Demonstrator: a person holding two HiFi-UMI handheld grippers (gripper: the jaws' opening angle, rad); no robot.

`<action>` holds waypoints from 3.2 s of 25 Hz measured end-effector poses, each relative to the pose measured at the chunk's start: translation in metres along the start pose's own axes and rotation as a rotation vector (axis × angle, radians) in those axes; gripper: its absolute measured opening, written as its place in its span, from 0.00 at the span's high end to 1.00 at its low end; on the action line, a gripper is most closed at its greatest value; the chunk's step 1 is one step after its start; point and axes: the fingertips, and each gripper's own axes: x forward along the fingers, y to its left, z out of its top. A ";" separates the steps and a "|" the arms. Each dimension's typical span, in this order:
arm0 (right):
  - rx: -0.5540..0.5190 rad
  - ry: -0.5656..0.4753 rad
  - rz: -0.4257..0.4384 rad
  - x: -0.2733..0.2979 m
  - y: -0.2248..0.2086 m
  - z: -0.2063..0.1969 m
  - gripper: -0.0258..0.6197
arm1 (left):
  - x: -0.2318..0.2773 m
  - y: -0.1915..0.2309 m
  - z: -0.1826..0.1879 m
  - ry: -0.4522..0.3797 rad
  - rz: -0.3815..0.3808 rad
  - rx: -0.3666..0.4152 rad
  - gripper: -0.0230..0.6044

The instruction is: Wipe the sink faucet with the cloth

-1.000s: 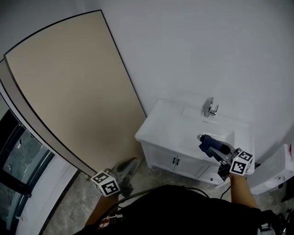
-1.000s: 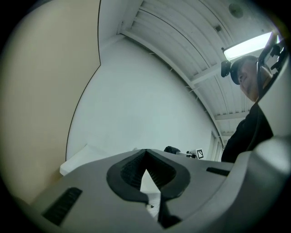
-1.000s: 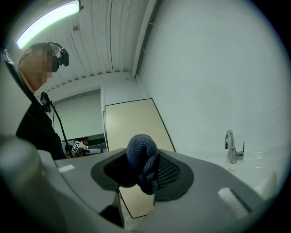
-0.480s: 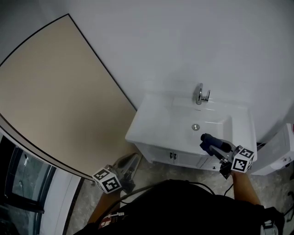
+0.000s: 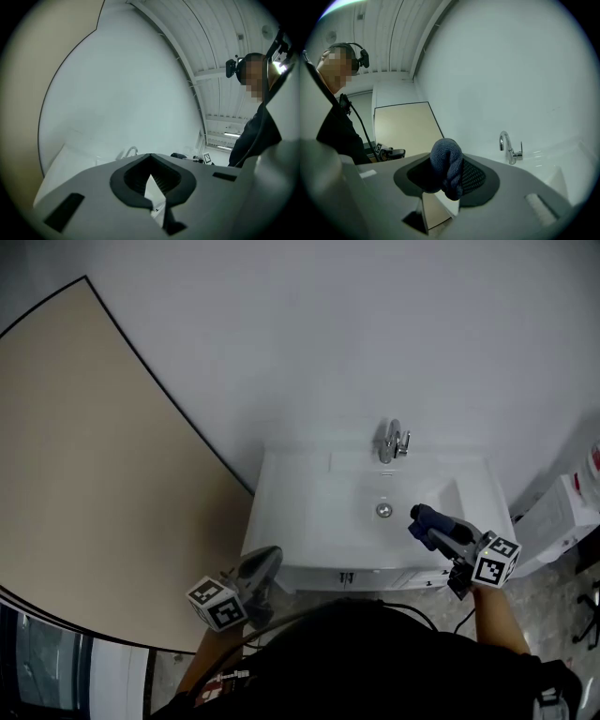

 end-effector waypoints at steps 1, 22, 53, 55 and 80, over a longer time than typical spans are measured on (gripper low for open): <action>-0.006 0.001 -0.019 0.022 -0.002 0.002 0.74 | 0.003 0.026 0.009 0.004 -0.022 0.003 0.98; 0.028 0.134 -0.262 0.221 -0.074 -0.017 0.74 | 0.060 0.264 0.050 0.102 -0.117 -0.067 0.98; -0.752 1.087 -0.366 0.365 -0.245 -0.046 0.74 | 0.226 0.392 0.018 0.236 -0.290 -0.087 0.98; -0.798 1.173 -0.363 0.373 -0.257 -0.057 0.74 | 0.228 0.408 0.022 0.231 -0.284 -0.066 0.98; -1.185 2.216 -0.391 0.344 -0.448 -0.148 0.72 | 0.232 0.464 0.013 0.162 -0.251 -0.172 0.98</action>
